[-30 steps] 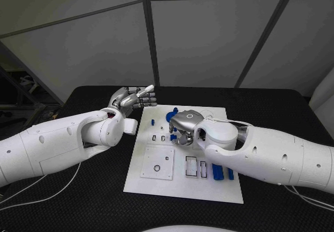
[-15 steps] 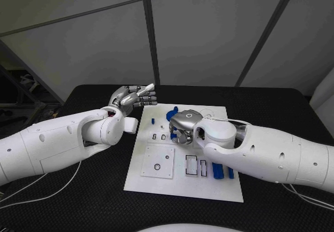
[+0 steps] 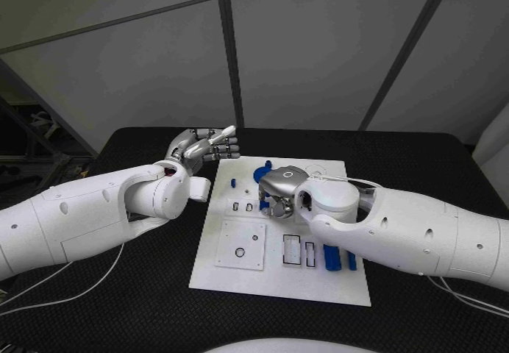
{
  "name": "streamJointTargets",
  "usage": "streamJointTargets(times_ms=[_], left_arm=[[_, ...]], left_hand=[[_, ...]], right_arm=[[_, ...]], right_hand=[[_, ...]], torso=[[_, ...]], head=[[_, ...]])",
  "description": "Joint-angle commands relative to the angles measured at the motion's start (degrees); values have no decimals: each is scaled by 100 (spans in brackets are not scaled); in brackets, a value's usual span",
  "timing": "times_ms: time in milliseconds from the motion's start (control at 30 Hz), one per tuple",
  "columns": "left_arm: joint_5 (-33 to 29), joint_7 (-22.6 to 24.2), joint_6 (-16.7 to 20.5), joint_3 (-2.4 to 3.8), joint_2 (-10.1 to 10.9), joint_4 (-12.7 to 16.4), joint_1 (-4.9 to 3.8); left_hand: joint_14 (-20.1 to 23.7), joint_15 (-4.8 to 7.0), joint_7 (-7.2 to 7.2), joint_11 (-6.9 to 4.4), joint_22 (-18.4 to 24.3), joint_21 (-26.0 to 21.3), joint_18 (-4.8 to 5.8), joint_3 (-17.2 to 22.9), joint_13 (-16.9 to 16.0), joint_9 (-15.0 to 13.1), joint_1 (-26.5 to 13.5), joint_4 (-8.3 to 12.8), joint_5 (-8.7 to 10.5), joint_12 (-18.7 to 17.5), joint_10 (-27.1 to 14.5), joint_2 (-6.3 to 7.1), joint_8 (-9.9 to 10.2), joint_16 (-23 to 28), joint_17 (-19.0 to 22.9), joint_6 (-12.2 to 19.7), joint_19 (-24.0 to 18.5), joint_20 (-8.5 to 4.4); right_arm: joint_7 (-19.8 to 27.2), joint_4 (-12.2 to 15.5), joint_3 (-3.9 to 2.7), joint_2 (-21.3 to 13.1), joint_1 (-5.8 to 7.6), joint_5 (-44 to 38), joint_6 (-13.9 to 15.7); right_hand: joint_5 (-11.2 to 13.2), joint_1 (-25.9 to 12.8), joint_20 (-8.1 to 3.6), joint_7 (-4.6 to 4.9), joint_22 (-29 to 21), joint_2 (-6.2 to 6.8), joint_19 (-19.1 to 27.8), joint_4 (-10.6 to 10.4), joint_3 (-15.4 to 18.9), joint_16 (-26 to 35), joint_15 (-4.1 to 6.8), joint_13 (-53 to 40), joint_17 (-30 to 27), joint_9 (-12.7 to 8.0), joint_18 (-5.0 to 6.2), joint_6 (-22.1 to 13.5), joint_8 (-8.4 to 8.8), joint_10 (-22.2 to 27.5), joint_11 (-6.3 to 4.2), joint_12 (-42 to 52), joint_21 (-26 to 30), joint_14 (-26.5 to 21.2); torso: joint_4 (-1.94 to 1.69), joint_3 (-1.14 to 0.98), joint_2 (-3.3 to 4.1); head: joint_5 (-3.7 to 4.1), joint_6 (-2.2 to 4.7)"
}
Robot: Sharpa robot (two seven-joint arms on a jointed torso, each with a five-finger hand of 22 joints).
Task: Assemble the parts on the task board
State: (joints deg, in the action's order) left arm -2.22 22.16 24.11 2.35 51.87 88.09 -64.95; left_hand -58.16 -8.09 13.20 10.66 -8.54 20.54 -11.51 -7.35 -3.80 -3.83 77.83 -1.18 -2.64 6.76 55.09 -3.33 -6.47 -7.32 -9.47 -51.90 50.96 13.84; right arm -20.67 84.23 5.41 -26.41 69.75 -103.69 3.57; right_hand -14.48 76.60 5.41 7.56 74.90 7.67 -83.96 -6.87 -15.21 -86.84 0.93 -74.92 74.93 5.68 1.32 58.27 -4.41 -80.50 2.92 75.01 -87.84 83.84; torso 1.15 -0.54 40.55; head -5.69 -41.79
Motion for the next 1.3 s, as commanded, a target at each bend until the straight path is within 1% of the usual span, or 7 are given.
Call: streamJointTargets(times_ms=[33, 200, 333, 600, 867, 1167, 1300], left_arm=[[39, 16, -62, 4, -1, 15, -7], [39, 10, -63, 4, -1, 14, -7], [39, 5, -65, 4, -1, 13, -7], [39, -16, -99, 2, 14, 12, -6], [39, -82, -187, -37, 46, 31, 23], [39, -179, -241, -86, 141, 117, 179], [48, -274, -279, -92, 195, 195, 286]], left_hand=[[-27, -13, 34, 16, 10, -25, 113, -6, 7, 6, 31, 30, -18, -19, -30, -13, 33, 28, -5, 36, 3, 28], [-27, -14, 35, 17, 10, -25, 113, -7, 7, 6, 31, 31, -18, -20, -31, -15, 34, 30, -6, 36, 4, 28], [-27, -14, 35, 17, 10, -25, 113, -7, 7, 6, 31, 31, -18, -20, -31, -15, 34, 30, -6, 36, 4, 28], [-38, -11, 36, 15, 11, -25, 112, -11, 5, 4, 29, 30, -18, -18, -25, -22, 33, 28, -10, 31, 8, 28], [-253, 43, 19, -23, 2, 19, 99, -75, -15, -4, 10, 33, -18, 40, 130, -64, 11, -47, -81, -43, 124, -8], [-633, 150, -33, -96, -61, 174, 98, -167, -28, -5, -43, 8, -20, 76, 314, -130, -10, -218, -238, -149, 409, -108], [-1273, 326, -106, -198, -237, 523, 97, -251, -78, -6, -224, -132, -21, 148, 541, -230, -21, -716, -516, -231, 876, -281]], right_arm=[[60, -23, 25, 2, -17, 111, -337], [61, -30, 29, 0, -18, 133, -384], [57, -19, 30, -22, -18, 132, -212], [162, 76, 30, -138, -35, 145, 930], [707, 203, 29, -334, -45, 931, 2094], [1607, 502, 27, -785, -48, 1978, 2802], [2088, 728, 28, -1078, -49, 2450, 3116]], right_hand=[[4, 23, 3, 10, 1143, -60, -281, 8, -42, 8, 23, -205, 833, 13, -29, 44, -38, -27, -5, 12, 22, 467], [-70, 16, -5, 3, 1143, -92, -281, 4, -65, 8, 29, -209, 836, 17, -29, 80, -39, -30, -13, 17, 23, 468], [-248, 36, -21, -24, 1163, -179, -299, 15, -138, 0, 46, -256, 857, 46, -34, 245, -97, -70, -39, 72, 11, 473], [-408, 103, -54, -77, 1207, -361, -338, 66, -333, -24, 84, -375, 905, 82, -46, 450, -163, -177, -85, 211, -17, 486], [-400, 82, -68, -95, 1221, -388, -349, 67, -389, -33, 95, -372, 926, 97, -50, 516, -184, -182, -102, 205, -25, 491], [-386, 9, -73, -96, 1221, -373, -349, 31, -383, -34, 96, -353, 929, 98, -50, 517, -175, -168, -103, 179, -25, 491], [-392, -16, -74, -96, 1236, -357, -362, 21, -375, -37, 96, -348, 935, 98, -54, 516, -170, -164, -104, 172, -35, 492]], torso=[[1, 1, -4], [3, 1, -8], [9, 0, -11], [4, -6, -6], [7, -13, -2], [14, -13, -6], [17, -13, -7]], head=[[0, -3], [-12, -7], [-14, -4], [-9, 23], [-18, 45], [-18, 92], [-19, 166]])
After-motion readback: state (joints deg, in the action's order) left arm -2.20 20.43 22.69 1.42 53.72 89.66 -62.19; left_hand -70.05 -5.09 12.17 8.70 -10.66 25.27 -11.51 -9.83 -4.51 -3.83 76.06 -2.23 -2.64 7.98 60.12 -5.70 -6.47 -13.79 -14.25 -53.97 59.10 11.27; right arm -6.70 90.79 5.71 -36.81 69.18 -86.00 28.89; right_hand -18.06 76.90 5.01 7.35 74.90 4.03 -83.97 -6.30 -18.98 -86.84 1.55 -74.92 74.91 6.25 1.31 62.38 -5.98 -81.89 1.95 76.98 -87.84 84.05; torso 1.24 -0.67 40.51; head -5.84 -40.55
